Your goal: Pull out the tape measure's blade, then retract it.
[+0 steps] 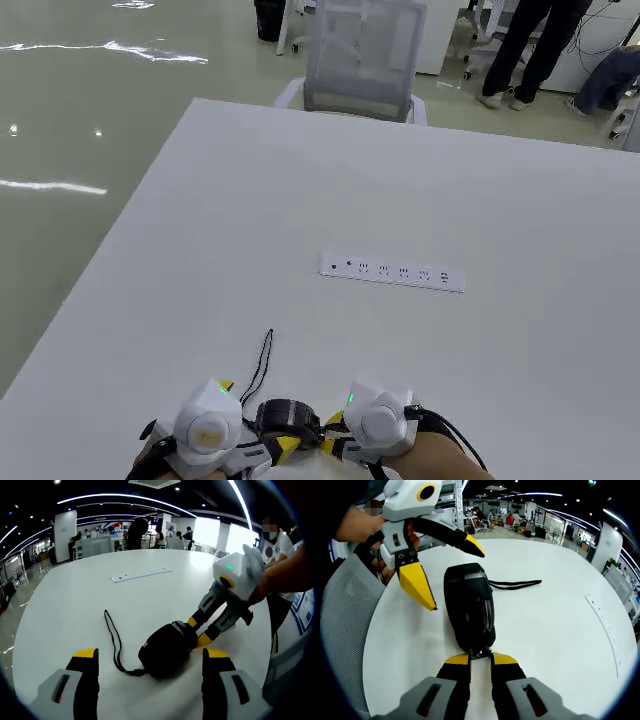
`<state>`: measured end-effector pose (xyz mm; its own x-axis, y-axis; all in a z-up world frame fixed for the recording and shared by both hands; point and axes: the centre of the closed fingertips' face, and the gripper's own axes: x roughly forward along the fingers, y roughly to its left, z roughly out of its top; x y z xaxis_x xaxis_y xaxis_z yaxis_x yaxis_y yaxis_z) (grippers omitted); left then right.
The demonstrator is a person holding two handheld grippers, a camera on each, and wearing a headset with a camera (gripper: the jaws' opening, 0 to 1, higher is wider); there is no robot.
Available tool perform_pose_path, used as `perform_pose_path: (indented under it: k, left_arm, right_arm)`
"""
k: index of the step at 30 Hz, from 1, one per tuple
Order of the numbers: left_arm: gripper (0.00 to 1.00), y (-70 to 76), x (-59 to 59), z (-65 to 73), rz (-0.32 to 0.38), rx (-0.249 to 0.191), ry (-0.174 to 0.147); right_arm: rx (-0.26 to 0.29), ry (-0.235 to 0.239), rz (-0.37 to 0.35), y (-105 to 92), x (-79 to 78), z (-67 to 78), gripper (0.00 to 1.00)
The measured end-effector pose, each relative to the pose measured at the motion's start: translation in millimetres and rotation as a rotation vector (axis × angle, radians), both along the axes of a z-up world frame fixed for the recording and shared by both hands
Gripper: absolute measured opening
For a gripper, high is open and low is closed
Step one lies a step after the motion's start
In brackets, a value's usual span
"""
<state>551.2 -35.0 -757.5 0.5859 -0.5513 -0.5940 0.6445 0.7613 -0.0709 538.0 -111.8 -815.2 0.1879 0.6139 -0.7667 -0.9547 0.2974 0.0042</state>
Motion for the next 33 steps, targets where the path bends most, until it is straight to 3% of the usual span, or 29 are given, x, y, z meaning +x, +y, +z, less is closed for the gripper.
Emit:
perform_pose_path:
  k: [2, 5, 6, 8, 11, 13, 14, 16, 17, 19, 20, 23, 25, 27, 30, 33]
  left_arm:
    - [0.87, 1.6, -2.0, 0.9, -0.014, -0.006, -0.014]
    - [0.91, 4.0, -3.7, 0.9, -0.021, -0.028, -0.008]
    - [0.94, 5.2, -3.4, 0.5, -0.019, -0.034, -0.007]
    - [0.99, 8.9, -3.7, 2.2, -0.01, -0.055, -0.003]
    - [0.99, 14.3, -2.5, 9.1, -0.007, -0.071, -0.032]
    - [0.99, 19.9, -1.2, 11.4, -0.004, -0.077, -0.035]
    - [0.99, 21.8, -0.6, 14.2, -0.001, -0.085, -0.038]
    - [0.99, 24.4, 0.7, 23.9, -0.001, -0.131, -0.051]
    - [0.99, 26.5, 0.2, 28.4, -0.006, -0.147, -0.058]
    - [0.99, 30.2, -1.5, 34.0, -0.02, -0.15, -0.074]
    - [0.99, 33.2, -2.4, 36.7, -0.034, -0.152, -0.091]
    - [0.99, 42.7, -4.9, 42.0, -0.031, -0.167, -0.094]
    - [0.99, 54.8, -5.0, 42.5, -0.01, -0.136, -0.109]
    - [0.99, 60.8, -7.5, 48.6, -0.004, -0.163, -0.132]
    - [0.99, 69.5, -13.7, 45.4, -0.001, -0.168, -0.109]
    - [0.99, 74.6, -20.5, 48.2, -0.005, -0.177, -0.123]
  right_arm:
    - [0.0, 0.006, -0.012, 0.0, 0.7, -0.1, 0.14]
    - [-0.004, 0.018, -0.031, 1.2, -1.3, 0.2, 0.18]
    - [-0.001, 0.018, -0.032, 1.4, -2.1, 1.1, 0.24]
    - [0.008, 0.037, -0.064, 1.4, -3.4, 1.7, 0.47]
    - [0.009, 0.021, -0.09, -3.5, -2.4, 6.4, 0.6]
    - [0.032, 0.033, -0.149, -6.6, -1.1, 9.8, 0.65]
    - [0.041, 0.034, -0.174, -7.9, -0.3, 11.4, 0.74]
    - [0.112, 0.066, -0.204, -3.6, -6.0, 20.9, 0.95]
    - [0.09, 0.015, -0.238, -14.2, -2.0, 25.7, 0.99]
    - [0.117, -0.03, -0.255, -18.2, 0.1, 33.2, 1.0]
    - [0.114, -0.031, -0.281, -25.4, -1.6, 35.0, 1.0]
    - [0.125, -0.049, -0.307, -38.1, -7.6, 42.8, 1.0]
    - [0.126, -0.062, -0.329, -48.0, -12.0, 45.7, 1.0]
    - [0.121, -0.076, -0.352, -58.1, -16.3, 47.0, 1.0]
    - [0.131, -0.08, -0.403, -70.4, -21.6, 48.0, 1.0]
    - [0.138, -0.088, -0.433, -76.3, -27.8, 52.3, 1.0]
